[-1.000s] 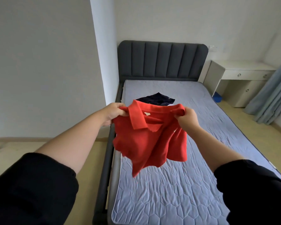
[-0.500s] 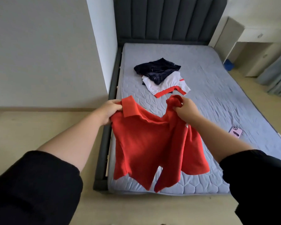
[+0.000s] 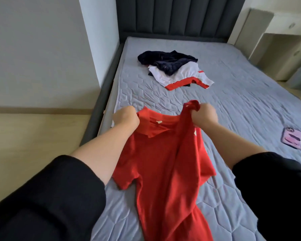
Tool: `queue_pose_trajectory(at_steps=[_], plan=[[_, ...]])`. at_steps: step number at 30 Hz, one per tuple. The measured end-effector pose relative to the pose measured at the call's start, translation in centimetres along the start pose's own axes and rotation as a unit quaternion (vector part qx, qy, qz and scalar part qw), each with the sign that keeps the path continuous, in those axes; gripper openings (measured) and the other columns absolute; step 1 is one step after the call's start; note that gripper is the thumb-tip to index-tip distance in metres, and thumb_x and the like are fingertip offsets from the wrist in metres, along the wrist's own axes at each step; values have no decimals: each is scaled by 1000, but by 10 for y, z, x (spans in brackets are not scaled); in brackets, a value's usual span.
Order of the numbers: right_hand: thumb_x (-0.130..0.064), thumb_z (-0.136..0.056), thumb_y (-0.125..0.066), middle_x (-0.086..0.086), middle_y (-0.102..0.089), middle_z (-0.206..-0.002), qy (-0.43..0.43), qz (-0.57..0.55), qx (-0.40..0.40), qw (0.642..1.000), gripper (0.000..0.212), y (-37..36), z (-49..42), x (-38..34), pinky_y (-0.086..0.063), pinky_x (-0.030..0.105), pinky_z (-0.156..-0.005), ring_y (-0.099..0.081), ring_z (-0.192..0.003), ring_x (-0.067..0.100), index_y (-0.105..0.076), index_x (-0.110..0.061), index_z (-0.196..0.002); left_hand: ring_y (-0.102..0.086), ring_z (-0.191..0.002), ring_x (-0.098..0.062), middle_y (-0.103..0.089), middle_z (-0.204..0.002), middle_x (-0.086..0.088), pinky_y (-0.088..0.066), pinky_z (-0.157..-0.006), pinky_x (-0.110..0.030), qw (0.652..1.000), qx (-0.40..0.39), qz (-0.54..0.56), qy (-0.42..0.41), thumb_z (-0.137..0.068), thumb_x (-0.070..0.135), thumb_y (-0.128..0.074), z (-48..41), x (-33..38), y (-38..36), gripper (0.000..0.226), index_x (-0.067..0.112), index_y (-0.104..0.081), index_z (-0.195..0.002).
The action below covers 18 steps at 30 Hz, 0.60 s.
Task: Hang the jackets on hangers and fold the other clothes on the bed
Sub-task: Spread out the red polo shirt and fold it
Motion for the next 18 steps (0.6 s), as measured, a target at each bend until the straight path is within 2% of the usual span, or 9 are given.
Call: queue_pose_trajectory(at_steps=[1,3,5,7,9,12,14,16,18], plan=[[-18,-86,-51,21,-70,-90,9,-55,23,998,24,-5,-9,-1,-51,36,-74,-65,-90,38,-66,0,-89,-60,-107,-35,-66,-112,-14,-46,-79,-34,992,40,114,44,-89,14,-50,-7,1,-8,27,11,-66,-110],[-15,-86,-52,18,-69,-100,49,-116,63,990,23,-14,-19,-7,-49,35,-80,-63,-97,36,-64,-1,-100,-59,-109,-34,-66,-113,-16,-44,-83,-34,920,98,370,84,-89,11,-48,-18,8,-24,31,10,-65,-115],[-15,-85,-60,13,-59,-126,87,-154,22,984,48,-37,-11,-7,-41,29,-87,-55,-116,30,-47,-7,-131,-49,-126,-24,-55,-135,-9,-37,-101,-28,861,45,506,16,-90,11,-51,-14,21,-48,49,14,-47,-139],[-18,-84,-65,13,-41,-146,97,-140,-39,985,80,-71,11,9,-34,31,-99,-43,-131,29,-19,-11,-149,-31,-140,-18,-33,-152,-6,-23,-113,-25,870,-3,489,-67,-88,11,-57,7,23,-80,72,17,-23,-150],[-23,-86,-64,15,-33,-152,81,-76,-87,990,87,-106,41,38,-31,36,-107,-37,-136,32,-10,-11,-152,-31,-140,-23,-34,-151,-11,-23,-115,-32,908,-3,414,-68,-82,3,-58,24,0,-115,75,14,-27,-149],[-41,-89,-59,9,-15,-160,36,65,-166,983,81,-155,92,88,-18,52,-115,-15,-146,25,-16,-13,-151,-53,-119,-32,-55,-130,-16,-42,-100,-37,917,-2,383,107,-81,5,-55,50,-59,-168,50,7,-49,-130],[-50,-88,-55,6,-7,-161,9,114,-188,975,77,-175,122,113,-13,55,-116,-5,-148,22,-23,-16,-149,-65,-89,-36,-66,-104,-20,-54,-79,-40,879,-95,402,237,-88,16,-53,78,-81,-201,31,-2,-58,-112],[-51,-86,-57,6,-4,-161,1,99,-177,979,78,-185,143,125,-12,55,-115,-2,-148,21,-26,-17,-148,-65,-65,-31,-67,-82,-19,-57,-59,-36,809,-232,469,267,-92,25,-50,114,-70,-224,35,-6,-62,-102],[-46,-84,-63,11,-9,-160,-1,48,-147,988,81,-185,154,124,-15,50,-116,-7,-148,23,-27,-12,-148,-66,-71,-26,-69,-90,-16,-58,-61,-34,767,-284,518,251,-90,31,-56,132,-50,-232,34,2,-64,-103]])
Point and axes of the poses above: each hand's wrist, its own z-axis away from the middle knuckle, its own y-axis out of the back of the hand, x = y × z, the point moved 4 cm from there along -z, towards the middle knuckle
